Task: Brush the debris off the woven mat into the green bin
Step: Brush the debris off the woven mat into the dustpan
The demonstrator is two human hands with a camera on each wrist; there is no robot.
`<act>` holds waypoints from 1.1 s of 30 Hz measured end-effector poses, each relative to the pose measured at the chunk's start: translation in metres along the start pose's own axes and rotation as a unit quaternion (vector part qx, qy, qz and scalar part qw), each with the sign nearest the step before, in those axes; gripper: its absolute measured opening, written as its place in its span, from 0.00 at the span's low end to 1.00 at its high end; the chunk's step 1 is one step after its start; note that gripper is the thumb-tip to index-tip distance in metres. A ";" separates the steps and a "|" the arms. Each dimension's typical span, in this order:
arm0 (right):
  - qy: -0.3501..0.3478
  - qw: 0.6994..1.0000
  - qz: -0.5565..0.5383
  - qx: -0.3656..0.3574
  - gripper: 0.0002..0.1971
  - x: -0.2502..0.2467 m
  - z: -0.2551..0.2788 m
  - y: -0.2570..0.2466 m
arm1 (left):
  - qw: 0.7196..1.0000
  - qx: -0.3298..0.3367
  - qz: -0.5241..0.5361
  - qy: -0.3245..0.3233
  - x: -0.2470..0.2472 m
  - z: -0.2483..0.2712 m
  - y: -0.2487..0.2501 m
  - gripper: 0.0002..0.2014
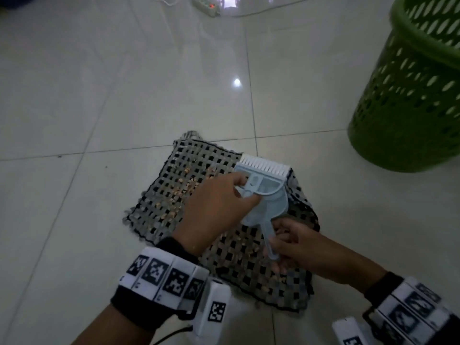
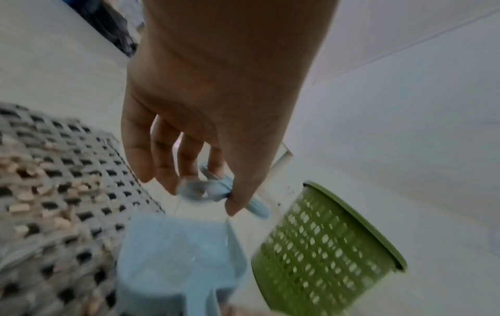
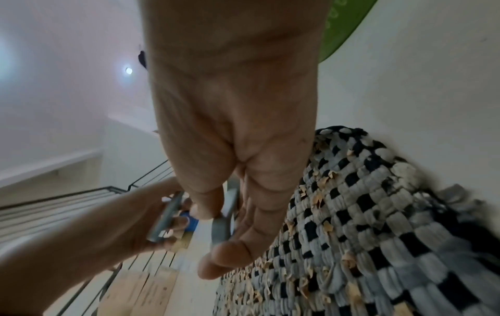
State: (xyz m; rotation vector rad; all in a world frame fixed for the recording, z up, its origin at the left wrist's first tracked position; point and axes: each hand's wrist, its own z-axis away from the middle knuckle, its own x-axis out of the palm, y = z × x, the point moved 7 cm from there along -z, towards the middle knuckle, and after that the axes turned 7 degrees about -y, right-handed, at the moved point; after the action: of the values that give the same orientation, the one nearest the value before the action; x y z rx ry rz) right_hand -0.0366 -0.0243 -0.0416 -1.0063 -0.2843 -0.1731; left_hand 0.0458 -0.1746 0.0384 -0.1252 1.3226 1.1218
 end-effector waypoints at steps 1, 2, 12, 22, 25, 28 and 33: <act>-0.003 1.000 0.007 0.010 0.15 0.000 -0.003 0.000 | 1.000 0.000 -0.011 0.006 -0.012 -0.002 -0.005 0.10; -0.003 1.000 0.018 0.022 0.13 -0.001 -0.006 0.000 | 0.999 -0.003 -0.036 0.011 -0.026 -0.006 -0.011 0.10; -0.024 0.961 0.257 0.101 0.12 0.021 -0.066 -0.042 | 0.961 -0.168 -0.219 0.008 -0.118 -0.062 -0.116 0.13; 0.087 0.926 0.368 0.015 0.15 0.043 -0.089 -0.028 | 0.957 -0.134 -0.149 0.210 -0.137 -0.054 -0.160 0.11; 0.103 0.916 0.386 0.011 0.13 0.041 -0.093 -0.025 | 0.944 -0.154 -0.153 0.248 -0.135 -0.051 -0.174 0.14; 0.093 0.911 0.402 0.017 0.13 0.041 -0.099 -0.024 | 0.945 -0.124 -0.148 0.265 -0.124 -0.050 -0.176 0.18; 0.103 0.911 0.399 0.005 0.13 0.039 -0.103 -0.018 | 0.957 -0.058 -0.106 0.265 -0.093 -0.056 -0.176 0.14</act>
State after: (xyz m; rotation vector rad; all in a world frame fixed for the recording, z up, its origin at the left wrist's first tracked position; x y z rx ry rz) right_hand 0.0115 -0.1215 -0.0667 -1.0134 0.3305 0.4671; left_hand 0.1456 -0.3532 0.0070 -0.6783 1.6661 1.0156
